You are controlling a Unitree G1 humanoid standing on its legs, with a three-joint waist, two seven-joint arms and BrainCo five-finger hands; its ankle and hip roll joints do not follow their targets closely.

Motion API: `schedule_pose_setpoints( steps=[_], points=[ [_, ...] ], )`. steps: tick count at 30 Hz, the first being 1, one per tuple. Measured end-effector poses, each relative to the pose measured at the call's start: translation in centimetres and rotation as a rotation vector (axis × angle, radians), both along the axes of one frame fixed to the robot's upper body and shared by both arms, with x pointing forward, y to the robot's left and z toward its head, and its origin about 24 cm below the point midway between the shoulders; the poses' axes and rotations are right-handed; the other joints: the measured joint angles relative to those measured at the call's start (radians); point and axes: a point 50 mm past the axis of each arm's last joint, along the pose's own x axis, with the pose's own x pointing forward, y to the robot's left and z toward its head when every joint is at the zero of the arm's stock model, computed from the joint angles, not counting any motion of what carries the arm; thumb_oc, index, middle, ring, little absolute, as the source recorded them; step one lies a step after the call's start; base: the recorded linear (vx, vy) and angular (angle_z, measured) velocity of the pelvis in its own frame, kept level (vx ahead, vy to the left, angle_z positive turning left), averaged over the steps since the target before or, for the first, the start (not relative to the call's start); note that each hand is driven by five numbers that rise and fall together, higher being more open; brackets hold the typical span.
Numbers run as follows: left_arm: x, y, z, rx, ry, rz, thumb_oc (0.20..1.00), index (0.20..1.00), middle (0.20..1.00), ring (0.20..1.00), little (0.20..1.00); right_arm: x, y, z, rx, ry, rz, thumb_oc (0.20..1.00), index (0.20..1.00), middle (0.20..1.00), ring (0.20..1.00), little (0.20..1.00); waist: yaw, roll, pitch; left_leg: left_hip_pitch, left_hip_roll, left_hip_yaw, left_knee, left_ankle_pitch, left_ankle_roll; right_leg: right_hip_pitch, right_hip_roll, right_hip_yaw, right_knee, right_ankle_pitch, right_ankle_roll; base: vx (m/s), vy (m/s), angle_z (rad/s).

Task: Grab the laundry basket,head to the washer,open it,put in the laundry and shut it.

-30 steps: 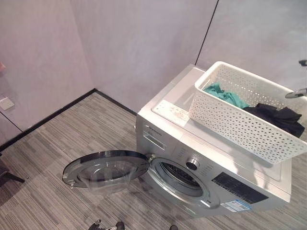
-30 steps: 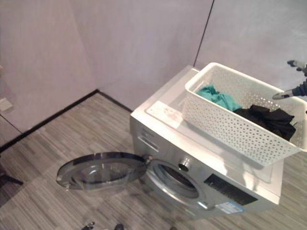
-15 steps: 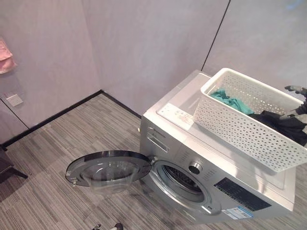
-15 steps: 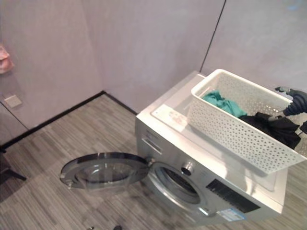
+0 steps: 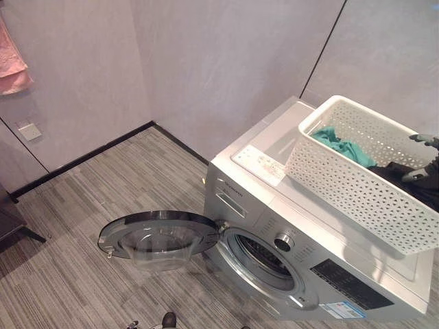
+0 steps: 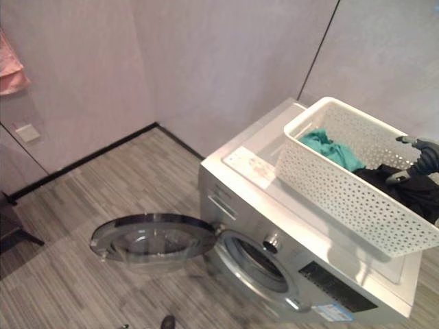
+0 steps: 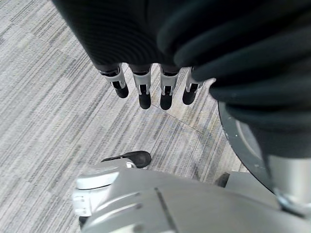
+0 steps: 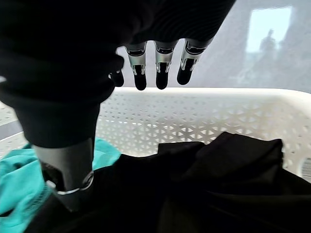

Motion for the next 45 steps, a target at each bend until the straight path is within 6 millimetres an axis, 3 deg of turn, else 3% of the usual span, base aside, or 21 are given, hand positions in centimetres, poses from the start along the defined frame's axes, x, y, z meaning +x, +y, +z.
schedule_pose_setpoints(
  steps=[9, 10, 12, 17, 18, 20, 21, 22, 23, 24, 26, 30, 33, 34, 35, 36, 45],
  points=[
    [-0.6, 0.1, 0.0, -0.01, 0.005, 0.043, 1.0, 1.0, 1.0, 1.0, 1.0, -0.2, -1.0, -2.1, 0.061, 0.024, -0.064, 1.0, 1.0, 1.0, 1.0, 1.0, 0.002, 0.018, 0.01, -0.018, 0.006, -0.027, 0.001, 0.005, -0.007, -0.001, 0.008, -0.023, 0.0, -0.001, -0.002, 0.04, -0.039, 0.07],
    [-0.6, 0.1, 0.0, -0.01, 0.005, 0.043, 1.0, 1.0, 1.0, 1.0, 1.0, -0.2, -1.0, -2.1, 0.061, 0.024, -0.064, 0.953, 0.953, 0.953, 0.953, 0.953, 0.002, 0.018, 0.01, -0.018, 0.006, -0.027, 0.001, 0.005, -0.007, -0.001, 0.008, -0.023, 0.0, -0.001, -0.002, 0.03, -0.028, 0.11],
    [-0.9, 0.2, -0.1, -0.009, 0.011, 0.046, 1.0, 1.0, 1.0, 1.0, 1.0, -0.6, -1.5, -2.6, 0.071, 0.035, -0.096, 0.944, 0.944, 0.944, 0.944, 0.944, 0.012, 0.022, 0.012, -0.019, 0.01, -0.031, 0.001, 0.006, -0.008, 0.001, 0.013, -0.029, 0.0, -0.004, -0.007, 0.03, -0.025, 0.05],
    [-0.9, 0.3, 0.0, -0.007, 0.007, 0.058, 1.0, 1.0, 1.0, 1.0, 1.0, -0.6, -2.0, -4.3, 0.133, 0.04, -0.152, 1.0, 1.0, 1.0, 1.0, 1.0, 0.022, 0.025, 0.014, -0.028, 0.017, -0.042, 0.001, 0.008, -0.011, -0.003, 0.022, -0.037, 0.0, -0.007, -0.011, 0.02, -0.022, 0.05],
    [-0.8, 0.3, 0.0, -0.009, 0.002, 0.061, 1.0, 1.0, 1.0, 1.0, 1.0, -0.7, -2.2, -4.4, 0.132, 0.045, -0.163, 0.805, 0.805, 0.805, 0.805, 0.805, 0.024, 0.026, 0.015, -0.033, 0.018, -0.051, 0.001, 0.009, -0.014, -0.004, 0.024, -0.044, 0.0, -0.007, -0.012, 0.01, -0.003, 0.11],
    [-0.9, 0.4, 0.0, -0.016, -0.001, 0.087, 1.0, 1.0, 1.0, 1.0, 1.0, -0.9, -2.8, -4.9, 0.127, 0.058, -0.198, 0.645, 0.645, 0.645, 0.645, 0.645, 0.031, 0.025, 0.016, -0.032, 0.02, -0.051, 0.001, 0.01, -0.015, -0.002, 0.026, -0.048, 0.0, -0.008, -0.013, 0.01, -0.005, 0.06],
    [-0.9, 0.4, 0.0, -0.017, -0.001, 0.094, 1.0, 1.0, 1.0, 1.0, 1.0, -0.8, -2.9, -5.1, 0.13, 0.062, -0.217, 0.645, 0.645, 0.645, 0.645, 0.645, 0.031, 0.023, 0.017, -0.032, 0.022, -0.051, 0.001, 0.01, -0.015, -0.002, 0.027, -0.048, 0.0, -0.008, -0.013, 0.03, -0.019, 0.01],
    [-0.8, 0.4, 0.0, -0.018, -0.004, 0.098, 1.0, 1.0, 1.0, 1.0, 1.0, -0.7, -3.3, -6.1, 0.122, 0.099, -0.263, 0.871, 0.871, 0.871, 0.871, 0.871, 0.039, 0.019, 0.019, -0.033, 0.024, -0.051, 0.001, 0.011, -0.017, -0.003, 0.029, -0.048, 0.0, -0.008, -0.014, 0.04, -0.023, 0.0],
    [-0.8, 0.4, 0.0, -0.019, -0.006, 0.096, 1.0, 1.0, 1.0, 1.0, 1.0, -0.7, -3.3, -6.7, 0.11, 0.126, -0.278, 1.0, 1.0, 1.0, 1.0, 1.0, 0.045, 0.017, 0.02, -0.033, 0.025, -0.051, 0.001, 0.011, -0.017, -0.003, 0.03, -0.048, 0.0, -0.008, -0.014, 0.04, -0.023, -0.03],
    [-0.6, 0.5, 0.1, -0.018, -0.011, 0.094, 1.0, 1.0, 1.0, 1.0, 1.0, -0.6, -3.3, -8.1, 0.086, 0.19, -0.305, 1.0, 1.0, 1.0, 1.0, 1.0, 0.057, 0.013, 0.021, -0.033, 0.028, -0.049, 0.001, 0.011, -0.017, -0.004, 0.033, -0.046, 0.0, -0.009, -0.015, 0.02, -0.035, -0.02],
    [-0.5, 0.8, 0.2, -0.012, -0.016, 0.092, 1.0, 1.0, 1.0, 1.0, 1.0, -0.7, -3.6, -8.0, 0.053, 0.217, -0.316, 1.0, 1.0, 1.0, 1.0, 1.0, 0.061, 0.0, 0.021, -0.038, 0.033, -0.051, 0.001, 0.012, -0.019, -0.01, 0.038, -0.048, 0.0, -0.01, -0.018, 0.01, -0.024, 0.0],
    [0.0, 1.2, 0.5, -0.012, -0.041, 0.083, 1.0, 1.0, 1.0, 1.0, 1.0, -1.1, -3.5, -9.7, 0.005, 0.309, -0.328, 1.0, 1.0, 1.0, 1.0, 1.0, 0.082, -0.023, 0.012, -0.073, 0.045, -0.07, 0.002, 0.022, -0.033, -0.034, 0.054, -0.061, 0.0, -0.007, -0.027, 0.01, -0.035, 0.09],
    [0.2, 1.3, 0.7, -0.017, -0.05, 0.064, 1.0, 1.0, 1.0, 1.0, 1.0, -1.6, -3.6, -10.5, 0.01, 0.341, -0.33, 1.0, 1.0, 1.0, 1.0, 1.0, 0.088, -0.021, 0.014, -0.086, 0.049, -0.082, 0.005, 0.026, -0.04, -0.037, 0.065, -0.067, 0.0, -0.008, -0.029, 0.0, -0.021, 0.11],
    [0.3, 1.3, 0.7, -0.018, -0.054, 0.057, 1.0, 1.0, 1.0, 1.0, 1.0, -1.9, -3.6, -10.8, 0.021, 0.353, -0.338, 0.586, 0.586, 0.586, 0.586, 0.586, 0.093, -0.024, 0.014, -0.086, 0.054, -0.084, 0.004, 0.027, -0.043, -0.037, 0.069, -0.073, 0.0, -0.008, -0.032, -0.01, -0.009, 0.03],
    [0.4, 1.3, 0.7, -0.019, -0.053, 0.055, 1.0, 1.0, 1.0, 1.0, 1.0, -1.8, -3.6, -10.8, 0.023, 0.351, -0.338, 0.448, 0.448, 0.448, 0.448, 0.448, 0.095, -0.022, 0.015, -0.087, 0.055, -0.086, 0.004, 0.028, -0.044, -0.037, 0.07, -0.076, 0.0, -0.009, -0.034, -0.01, -0.009, 0.03],
    [0.4, 1.3, 0.7, -0.021, -0.053, 0.053, 1.0, 1.0, 1.0, 1.0, 1.0, -1.8, -3.6, -10.8, 0.024, 0.351, -0.337, 0.2, 0.2, 0.2, 0.2, 0.2, 0.096, -0.021, 0.016, -0.087, 0.056, -0.087, 0.004, 0.029, -0.045, -0.036, 0.071, -0.078, 0.0, -0.009, -0.035, -0.02, 0.006, 0.05],
    [0.4, 1.3, 0.6, -0.019, -0.041, 0.048, 1.0, 1.0, 1.0, 1.0, 1.0, -0.3, -3.4, -8.5, 0.03, 0.225, -0.348, 0.2, 0.2, 0.2, 0.2, 0.2, 0.085, -0.003, 0.023, -0.098, 0.064, -0.092, 0.003, 0.033, -0.047, -0.047, 0.074, -0.081, 0.0, -0.004, -0.046, 0.0, 0.014, 0.01]
  ],
)
